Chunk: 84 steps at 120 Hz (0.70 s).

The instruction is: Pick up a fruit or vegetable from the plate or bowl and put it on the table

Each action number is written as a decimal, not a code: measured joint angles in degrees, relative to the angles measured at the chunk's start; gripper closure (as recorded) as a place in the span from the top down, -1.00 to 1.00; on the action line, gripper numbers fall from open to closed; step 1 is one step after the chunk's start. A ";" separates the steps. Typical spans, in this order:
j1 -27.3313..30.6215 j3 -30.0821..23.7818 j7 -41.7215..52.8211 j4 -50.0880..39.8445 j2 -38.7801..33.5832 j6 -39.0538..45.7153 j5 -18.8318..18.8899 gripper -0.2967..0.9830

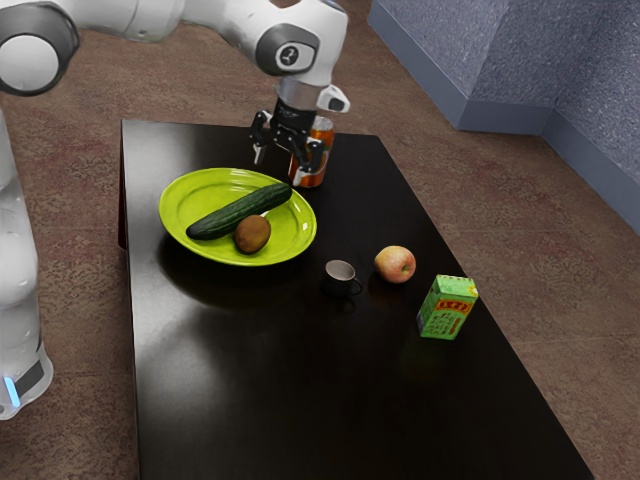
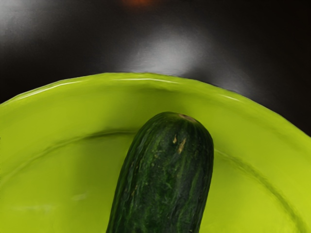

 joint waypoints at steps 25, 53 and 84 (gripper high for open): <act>-0.07 -0.02 5.81 -0.52 2.69 2.31 1.24 0.54; -0.25 -0.10 10.59 -3.77 2.64 3.68 1.61 0.54; 0.21 0.15 14.03 -4.47 2.05 3.45 1.66 0.54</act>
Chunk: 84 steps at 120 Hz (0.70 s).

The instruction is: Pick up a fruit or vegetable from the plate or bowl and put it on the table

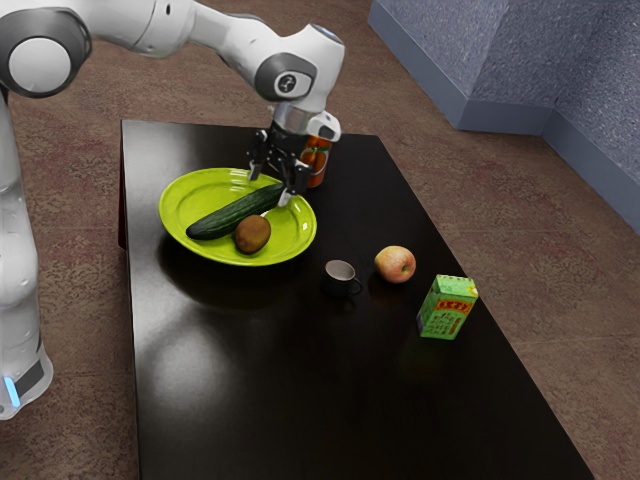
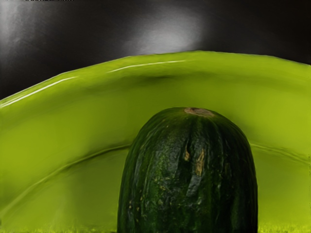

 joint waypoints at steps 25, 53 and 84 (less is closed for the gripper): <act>-0.17 0.00 1.84 -4.25 -3.88 0.78 0.01 0.54; -0.15 -0.04 3.27 -6.93 -6.48 1.70 0.07 0.54; -0.13 -0.08 4.29 -8.65 -6.99 2.53 0.07 0.54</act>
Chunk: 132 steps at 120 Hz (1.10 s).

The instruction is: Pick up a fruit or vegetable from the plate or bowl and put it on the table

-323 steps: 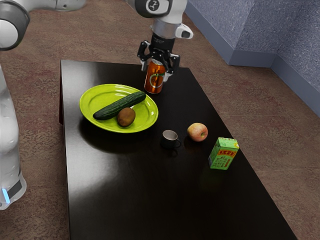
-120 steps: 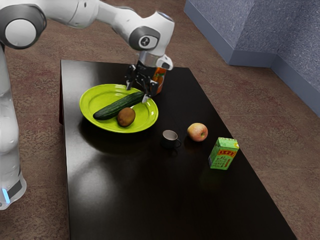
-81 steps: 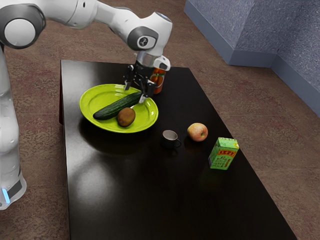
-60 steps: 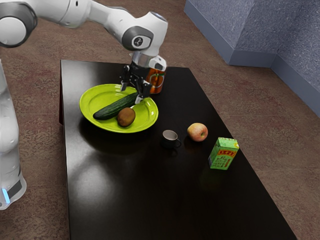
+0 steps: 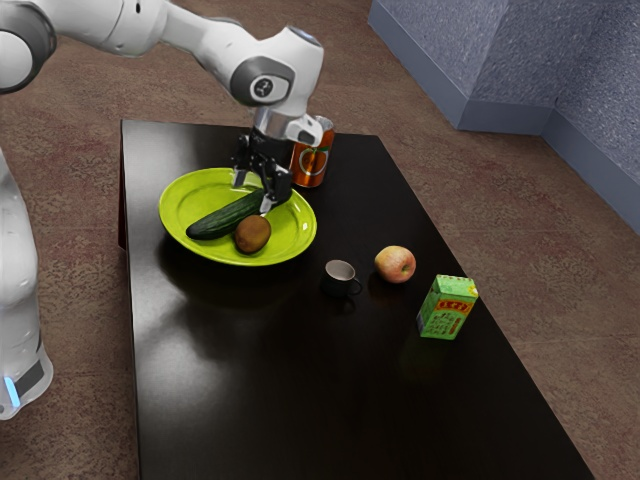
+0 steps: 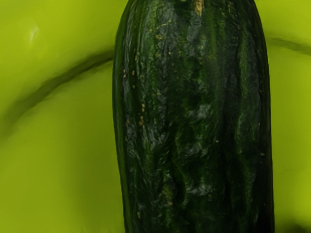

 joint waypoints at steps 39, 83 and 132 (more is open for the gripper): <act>-0.03 -0.01 0.77 -0.25 1.50 2.13 -0.16 0.54; -0.07 -0.09 1.26 -0.25 2.75 3.75 -0.54 0.54; -0.09 -0.18 0.70 -0.42 2.78 3.92 -1.19 -0.19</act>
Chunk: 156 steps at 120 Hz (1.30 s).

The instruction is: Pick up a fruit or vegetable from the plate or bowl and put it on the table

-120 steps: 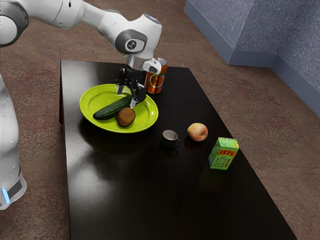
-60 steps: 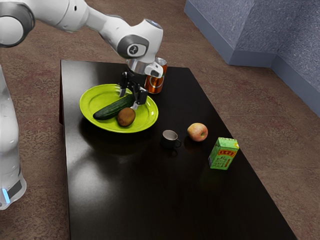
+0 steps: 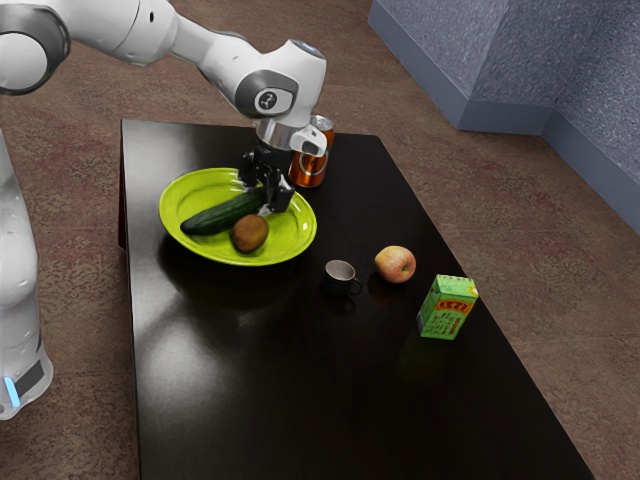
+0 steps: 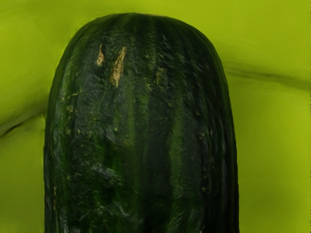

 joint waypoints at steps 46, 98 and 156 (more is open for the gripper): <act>0.00 -0.15 -1.00 0.95 -1.24 -1.32 0.17 -0.26; 0.06 -5.29 -2.12 11.44 -2.18 -9.17 1.98 -0.25; -0.18 -29.66 -4.31 17.60 3.83 -9.61 -2.22 -0.30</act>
